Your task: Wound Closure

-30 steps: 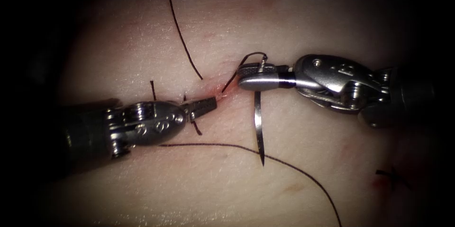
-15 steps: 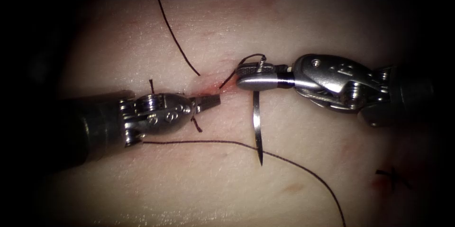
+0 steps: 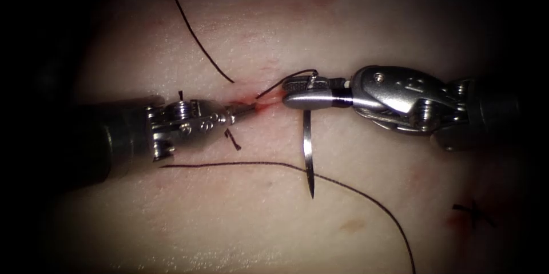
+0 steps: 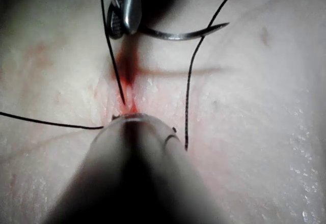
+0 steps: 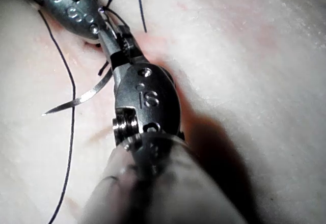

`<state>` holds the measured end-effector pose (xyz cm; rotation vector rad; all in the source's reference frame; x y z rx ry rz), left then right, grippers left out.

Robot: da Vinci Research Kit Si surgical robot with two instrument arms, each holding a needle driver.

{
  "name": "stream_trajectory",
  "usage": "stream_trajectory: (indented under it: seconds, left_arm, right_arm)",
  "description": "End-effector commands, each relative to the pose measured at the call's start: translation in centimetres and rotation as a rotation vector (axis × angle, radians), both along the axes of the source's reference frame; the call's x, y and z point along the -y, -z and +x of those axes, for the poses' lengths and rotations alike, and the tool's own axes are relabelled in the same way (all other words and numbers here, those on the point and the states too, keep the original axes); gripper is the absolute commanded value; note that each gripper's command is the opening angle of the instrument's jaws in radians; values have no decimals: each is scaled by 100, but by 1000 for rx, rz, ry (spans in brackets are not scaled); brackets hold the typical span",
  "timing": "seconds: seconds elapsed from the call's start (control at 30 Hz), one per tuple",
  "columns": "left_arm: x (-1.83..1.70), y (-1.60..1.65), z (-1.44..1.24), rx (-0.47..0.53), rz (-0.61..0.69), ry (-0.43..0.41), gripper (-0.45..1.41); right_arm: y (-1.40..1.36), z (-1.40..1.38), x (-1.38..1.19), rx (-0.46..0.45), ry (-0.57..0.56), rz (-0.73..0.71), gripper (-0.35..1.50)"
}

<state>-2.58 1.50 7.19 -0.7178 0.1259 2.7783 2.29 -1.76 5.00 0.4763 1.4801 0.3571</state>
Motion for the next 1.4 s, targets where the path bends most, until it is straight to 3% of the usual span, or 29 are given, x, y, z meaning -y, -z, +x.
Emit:
stream_trajectory:
  seconds: [0.03,0.4,0.67,0.83,0.93,1.23,1.4]
  left_arm:
    - [-3,-7,-3,-20,1,-3,-45]
    - [16,-15,-4,-113,77,-82,-45]
    - [26,-6,-11,-145,127,-114,-45]
    - [26,-7,-11,-164,159,-143,14]
    - [27,-7,-11,-169,167,-150,31]
    - [30,-11,-13,-170,166,-152,52]
    - [30,-10,-13,-158,175,-142,51]
  right_arm:
    - [-3,7,4,-5,1,-11,-35]
    - [7,27,-25,-59,-41,-130,-35]
    - [-4,38,-37,-80,-68,-247,-35]
    - [-15,41,-33,-89,-67,-312,-35]
    - [-22,44,-27,-96,-65,-351,-35]
    - [-35,57,-11,-126,-60,-461,-35]
    - [-39,65,-5,-134,-65,-552,-35]
